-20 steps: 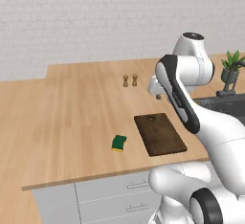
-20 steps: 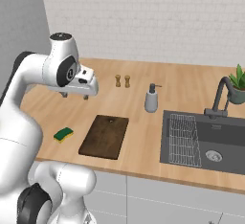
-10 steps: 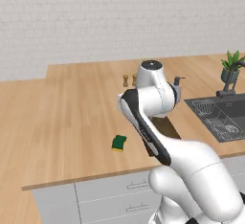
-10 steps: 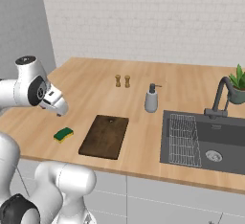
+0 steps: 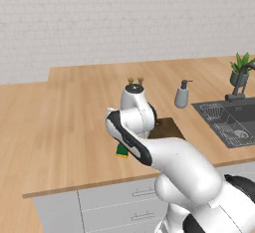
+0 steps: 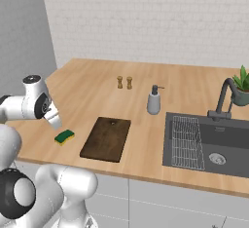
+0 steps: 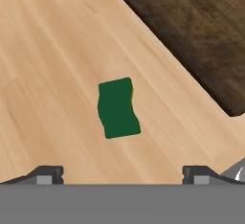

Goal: Pick up the sponge from the counter and clean the cutting board by briefly scrubbing or pressing down on the cutting board. Once finished, release the sponge.

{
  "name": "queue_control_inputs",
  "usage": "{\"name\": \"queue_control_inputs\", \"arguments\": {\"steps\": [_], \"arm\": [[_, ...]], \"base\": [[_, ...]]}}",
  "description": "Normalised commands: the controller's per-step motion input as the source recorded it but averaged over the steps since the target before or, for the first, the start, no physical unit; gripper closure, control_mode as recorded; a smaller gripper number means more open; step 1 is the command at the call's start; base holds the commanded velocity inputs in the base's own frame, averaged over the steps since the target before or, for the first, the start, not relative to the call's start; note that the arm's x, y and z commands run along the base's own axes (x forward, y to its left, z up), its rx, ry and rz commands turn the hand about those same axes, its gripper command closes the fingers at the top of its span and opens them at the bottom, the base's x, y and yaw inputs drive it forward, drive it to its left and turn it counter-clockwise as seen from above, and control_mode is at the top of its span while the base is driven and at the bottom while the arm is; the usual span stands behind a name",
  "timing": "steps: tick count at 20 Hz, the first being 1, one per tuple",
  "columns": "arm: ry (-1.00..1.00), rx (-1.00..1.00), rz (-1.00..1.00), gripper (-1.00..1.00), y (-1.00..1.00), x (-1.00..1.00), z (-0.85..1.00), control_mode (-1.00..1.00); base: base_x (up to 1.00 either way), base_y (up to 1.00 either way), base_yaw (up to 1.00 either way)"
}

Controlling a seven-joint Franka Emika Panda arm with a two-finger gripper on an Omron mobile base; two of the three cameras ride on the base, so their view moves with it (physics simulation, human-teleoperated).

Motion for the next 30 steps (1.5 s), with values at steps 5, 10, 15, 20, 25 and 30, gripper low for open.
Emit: {"name": "queue_control_inputs", "arguments": {"steps": [5,10,15,20,25,30], "arm": [[0.08,0.0,0.0,-1.0,-0.07,0.26,-0.11,-1.0],[0.03,0.0,0.03,-1.0,-0.1,0.04,-0.33,-1.0],[0.02,0.0,0.07,-1.0,-0.31,0.0,-0.33,-1.0],[0.0,0.0,0.07,-1.0,-0.14,0.01,-0.32,-1.0],[0.0,0.0,0.04,-1.0,0.05,0.09,-0.4,-1.0],[0.0,0.0,0.04,-1.0,0.05,0.24,-0.22,-1.0]], "base": [[0.0,0.0,0.0],[0.0,0.0,0.0],[0.0,0.0,0.0],[0.0,0.0,0.0],[0.0,0.0,0.0],[0.0,0.0,0.0]]}}
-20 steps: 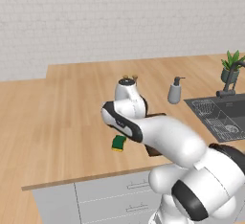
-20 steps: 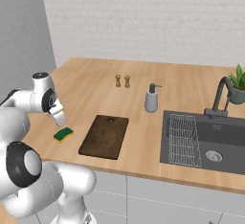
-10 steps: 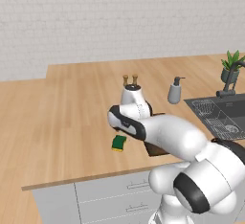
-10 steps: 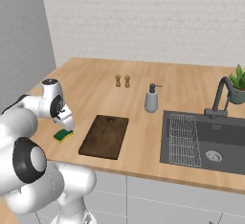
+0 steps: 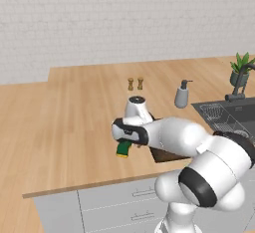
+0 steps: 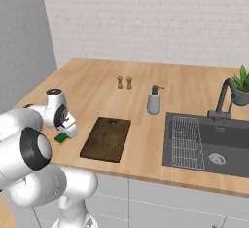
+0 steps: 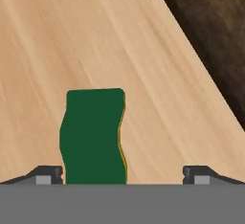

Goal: Pick up the sponge from the counter and clean the cutting board by briefly scrubbing or pressing down on the cutting board. Once finished, release the sponge.

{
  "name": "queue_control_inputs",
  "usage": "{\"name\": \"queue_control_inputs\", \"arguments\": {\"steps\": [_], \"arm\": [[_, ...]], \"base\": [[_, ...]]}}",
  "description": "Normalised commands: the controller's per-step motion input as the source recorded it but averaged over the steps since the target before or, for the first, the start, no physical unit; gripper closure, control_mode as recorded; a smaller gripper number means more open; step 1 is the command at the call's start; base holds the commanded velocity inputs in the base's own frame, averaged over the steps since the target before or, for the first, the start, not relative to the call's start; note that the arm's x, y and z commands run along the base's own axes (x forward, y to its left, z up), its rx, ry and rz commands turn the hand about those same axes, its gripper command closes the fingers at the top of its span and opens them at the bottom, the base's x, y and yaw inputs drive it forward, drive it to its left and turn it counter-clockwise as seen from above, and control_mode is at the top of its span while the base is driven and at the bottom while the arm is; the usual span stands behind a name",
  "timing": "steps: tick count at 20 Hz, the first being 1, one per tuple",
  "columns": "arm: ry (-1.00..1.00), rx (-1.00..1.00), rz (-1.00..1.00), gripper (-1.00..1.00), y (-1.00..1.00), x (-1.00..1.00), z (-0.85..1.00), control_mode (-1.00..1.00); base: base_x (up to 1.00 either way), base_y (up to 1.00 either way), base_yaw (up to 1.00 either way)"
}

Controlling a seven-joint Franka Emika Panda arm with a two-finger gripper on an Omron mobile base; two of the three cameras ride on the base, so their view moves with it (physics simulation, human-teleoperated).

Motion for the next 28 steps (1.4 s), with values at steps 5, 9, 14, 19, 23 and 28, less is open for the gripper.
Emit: {"name": "queue_control_inputs", "arguments": {"steps": [5,9,14,19,23,28], "arm": [[0.0,-0.01,0.04,-1.0,0.16,0.19,-0.21,-1.0],[0.0,-0.02,0.01,-1.0,0.22,0.21,-0.09,-1.0],[0.0,0.0,0.04,-1.0,-0.04,0.0,-0.27,-1.0],[-0.02,0.0,0.04,-1.0,-0.03,-0.02,-0.24,-1.0],[-0.1,0.0,0.05,-1.0,0.08,0.09,-0.2,-1.0],[-0.11,0.0,0.05,-1.0,0.01,0.03,-0.28,-1.0]], "base": [[0.0,0.0,0.0],[0.0,0.0,0.0],[0.0,0.0,0.0],[0.0,0.0,0.0],[0.0,0.0,0.0],[0.0,0.0,0.0]]}}
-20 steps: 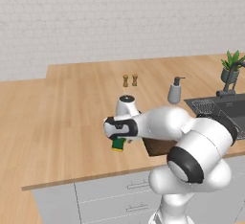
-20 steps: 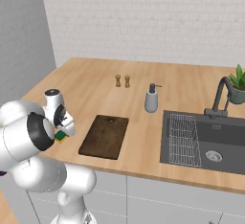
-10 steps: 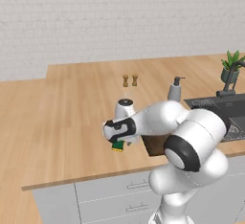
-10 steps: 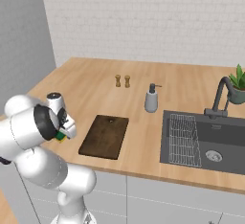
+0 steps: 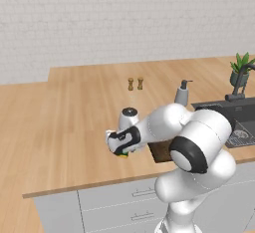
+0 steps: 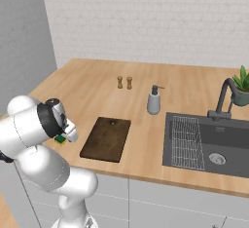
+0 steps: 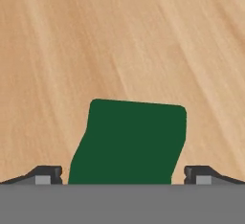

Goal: Pick up the sponge from the counter and clean the cutting board by briefly scrubbing or pressing down on the cutting board. Once finished, release the sponge.

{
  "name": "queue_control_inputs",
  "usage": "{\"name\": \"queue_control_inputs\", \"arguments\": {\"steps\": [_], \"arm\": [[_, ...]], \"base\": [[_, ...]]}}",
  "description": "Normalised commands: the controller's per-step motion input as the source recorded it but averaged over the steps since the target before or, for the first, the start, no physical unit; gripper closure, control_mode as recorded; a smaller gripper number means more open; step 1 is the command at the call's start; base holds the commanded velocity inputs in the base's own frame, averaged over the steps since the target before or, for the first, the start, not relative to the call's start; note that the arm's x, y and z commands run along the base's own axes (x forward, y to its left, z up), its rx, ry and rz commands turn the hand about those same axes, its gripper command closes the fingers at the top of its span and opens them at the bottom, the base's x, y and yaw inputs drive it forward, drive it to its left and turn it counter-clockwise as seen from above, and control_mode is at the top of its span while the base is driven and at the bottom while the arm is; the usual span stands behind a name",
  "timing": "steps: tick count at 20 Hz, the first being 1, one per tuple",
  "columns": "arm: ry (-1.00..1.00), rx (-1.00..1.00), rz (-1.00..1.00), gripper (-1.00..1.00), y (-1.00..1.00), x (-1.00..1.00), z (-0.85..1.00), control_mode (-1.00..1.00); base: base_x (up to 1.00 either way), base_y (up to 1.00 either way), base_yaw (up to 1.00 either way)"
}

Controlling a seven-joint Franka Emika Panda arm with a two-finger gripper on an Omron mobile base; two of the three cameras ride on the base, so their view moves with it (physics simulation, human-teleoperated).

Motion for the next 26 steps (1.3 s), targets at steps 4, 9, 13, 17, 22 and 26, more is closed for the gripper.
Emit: {"name": "queue_control_inputs", "arguments": {"steps": [4,9,13,17,22,26], "arm": [[-0.1,0.0,0.02,1.0,0.0,0.0,-0.23,-1.0],[-0.03,0.0,0.0,1.0,0.0,0.0,0.0,-1.0],[0.0,0.0,0.0,1.0,-0.08,-0.11,0.12,-1.0],[-0.02,0.0,-0.09,1.0,-0.37,-0.31,0.85,-1.0],[-0.11,-0.13,-0.33,1.0,-0.44,-0.36,0.31,-1.0],[0.0,-0.04,-0.33,1.0,-0.68,0.0,0.16,-1.0]], "base": [[0.0,0.0,0.0],[0.0,0.0,0.0],[0.0,0.0,0.0],[0.0,0.0,0.0],[0.0,0.0,0.0],[0.0,0.0,0.0]]}}
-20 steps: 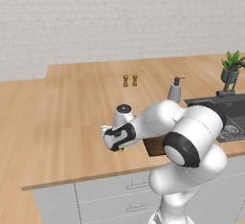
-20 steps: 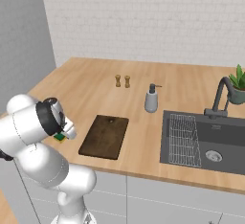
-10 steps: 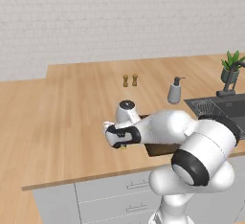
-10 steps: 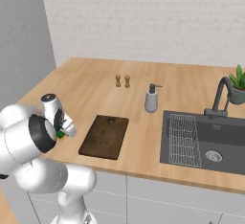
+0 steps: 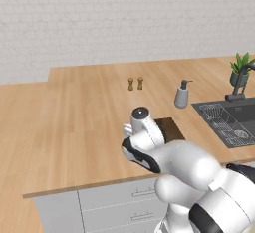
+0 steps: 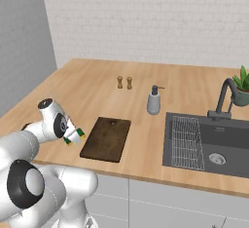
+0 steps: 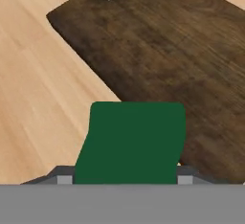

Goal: Pick up the sponge from the counter and clean the cutting board by briefly scrubbing or pressing down on the cutting board. Once finished, release the sponge.

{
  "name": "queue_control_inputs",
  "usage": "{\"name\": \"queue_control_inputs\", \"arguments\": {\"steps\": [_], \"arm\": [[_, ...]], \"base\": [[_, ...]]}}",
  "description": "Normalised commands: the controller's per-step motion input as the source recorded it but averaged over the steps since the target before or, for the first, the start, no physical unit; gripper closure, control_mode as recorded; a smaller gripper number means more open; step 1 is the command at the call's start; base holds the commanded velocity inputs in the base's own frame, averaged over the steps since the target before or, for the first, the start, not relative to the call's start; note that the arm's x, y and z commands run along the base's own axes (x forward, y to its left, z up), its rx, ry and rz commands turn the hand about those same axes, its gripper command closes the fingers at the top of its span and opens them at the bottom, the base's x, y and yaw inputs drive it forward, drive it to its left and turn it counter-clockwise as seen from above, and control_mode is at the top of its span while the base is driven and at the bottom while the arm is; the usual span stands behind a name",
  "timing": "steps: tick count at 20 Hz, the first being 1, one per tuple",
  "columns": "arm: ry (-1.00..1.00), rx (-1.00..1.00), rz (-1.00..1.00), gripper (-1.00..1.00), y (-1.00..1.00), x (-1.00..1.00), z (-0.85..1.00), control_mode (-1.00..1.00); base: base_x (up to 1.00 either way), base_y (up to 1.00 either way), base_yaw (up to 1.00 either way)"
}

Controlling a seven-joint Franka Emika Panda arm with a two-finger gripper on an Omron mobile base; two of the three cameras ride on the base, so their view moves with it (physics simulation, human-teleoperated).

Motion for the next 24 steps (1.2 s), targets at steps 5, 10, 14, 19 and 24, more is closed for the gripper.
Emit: {"name": "queue_control_inputs", "arguments": {"steps": [5,10,14,19,24], "arm": [[0.02,0.05,-0.13,1.0,-0.83,0.0,0.32,-1.0],[0.01,0.0,-0.19,1.0,-0.36,0.06,-0.07,-1.0],[0.0,-0.02,-0.22,1.0,-0.14,0.17,-0.26,-1.0],[0.0,0.0,-0.19,1.0,-0.3,0.12,-0.32,-1.0],[0.0,0.0,-0.1,1.0,-0.35,0.26,-0.33,-1.0]], "base": [[0.0,0.0,0.0],[0.0,0.0,0.0],[0.0,0.0,0.0],[0.0,0.0,0.0],[0.0,0.0,0.0]]}}
